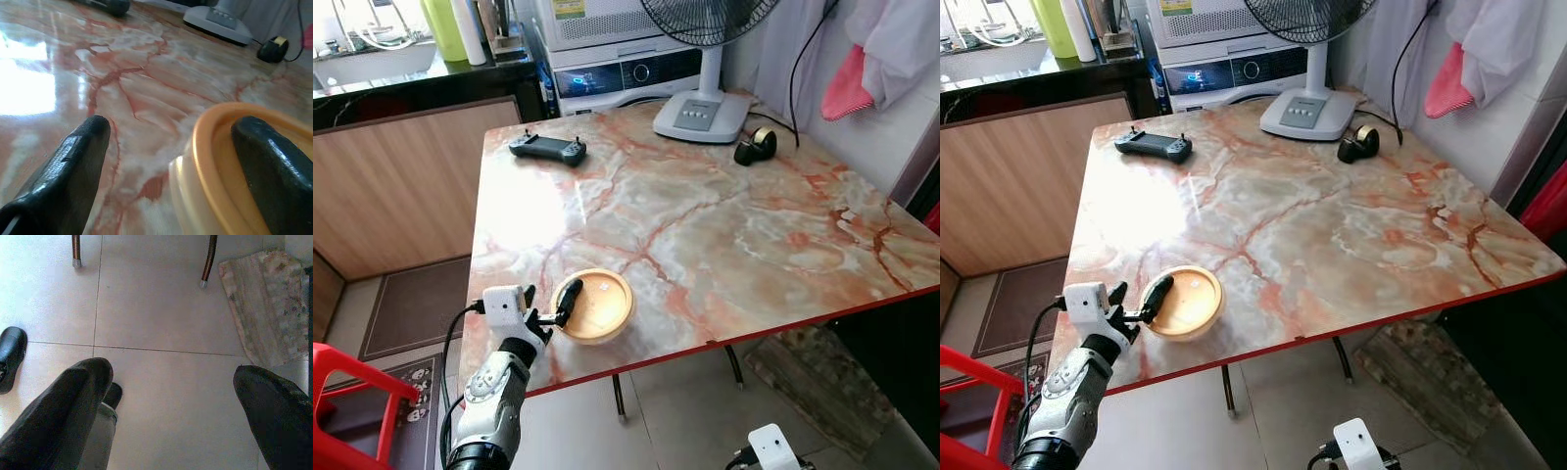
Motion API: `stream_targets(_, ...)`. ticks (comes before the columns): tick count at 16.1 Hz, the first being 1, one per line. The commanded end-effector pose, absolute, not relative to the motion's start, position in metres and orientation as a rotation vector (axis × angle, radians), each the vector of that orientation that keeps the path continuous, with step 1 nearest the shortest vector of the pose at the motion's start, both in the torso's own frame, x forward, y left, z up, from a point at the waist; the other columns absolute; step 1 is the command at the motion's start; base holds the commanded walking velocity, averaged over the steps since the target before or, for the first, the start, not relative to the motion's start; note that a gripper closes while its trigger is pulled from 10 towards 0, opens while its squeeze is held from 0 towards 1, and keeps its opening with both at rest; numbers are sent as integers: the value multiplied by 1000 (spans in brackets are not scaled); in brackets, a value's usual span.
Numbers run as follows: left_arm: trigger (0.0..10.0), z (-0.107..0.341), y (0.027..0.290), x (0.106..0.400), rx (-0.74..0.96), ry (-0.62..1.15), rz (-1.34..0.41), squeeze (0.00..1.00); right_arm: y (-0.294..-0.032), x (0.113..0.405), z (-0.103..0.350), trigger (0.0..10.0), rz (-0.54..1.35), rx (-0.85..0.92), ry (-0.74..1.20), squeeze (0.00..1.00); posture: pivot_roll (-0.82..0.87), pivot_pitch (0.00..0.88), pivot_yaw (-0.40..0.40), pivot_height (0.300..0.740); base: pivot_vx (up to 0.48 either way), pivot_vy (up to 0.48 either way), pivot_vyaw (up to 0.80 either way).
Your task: Restocking fridge
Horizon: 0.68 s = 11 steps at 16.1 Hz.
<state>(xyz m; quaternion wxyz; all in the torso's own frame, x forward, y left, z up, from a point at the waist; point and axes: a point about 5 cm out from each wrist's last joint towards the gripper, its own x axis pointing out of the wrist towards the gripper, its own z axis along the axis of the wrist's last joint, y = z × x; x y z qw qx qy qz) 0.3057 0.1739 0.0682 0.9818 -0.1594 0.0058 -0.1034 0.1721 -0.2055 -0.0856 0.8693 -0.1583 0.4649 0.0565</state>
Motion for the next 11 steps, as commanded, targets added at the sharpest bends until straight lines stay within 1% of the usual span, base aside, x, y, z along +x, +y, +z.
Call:
stream_targets(1, 10000, 63, 176, 303, -342, 41, -217, 0, -204, 173, -86, 10000, 124, -334, 968, 0, 2, 0, 54, 740, 0, 0, 0)
stream_targets(3, 10000, 66, 169, 306, -373, 34, -269, 0, -204, 173, -85, 10000, 124, -342, 960, 0, 1, 0, 52, 740, 0, 0, 0)
stream_targets(7, 10000, 71, 172, 314, -389, 26, -256, 0, -204, 174, -85, 10000, 134, -359, 953, 0, -3, 0, 46, 740, 0, 0, 0)
stream_targets(11, 10000, 74, 189, 320, -403, 22, -162, 0, -204, 174, -84, 10000, 145, -366, 947, 0, -2, 0, 44, 740, 0, 0, 0)
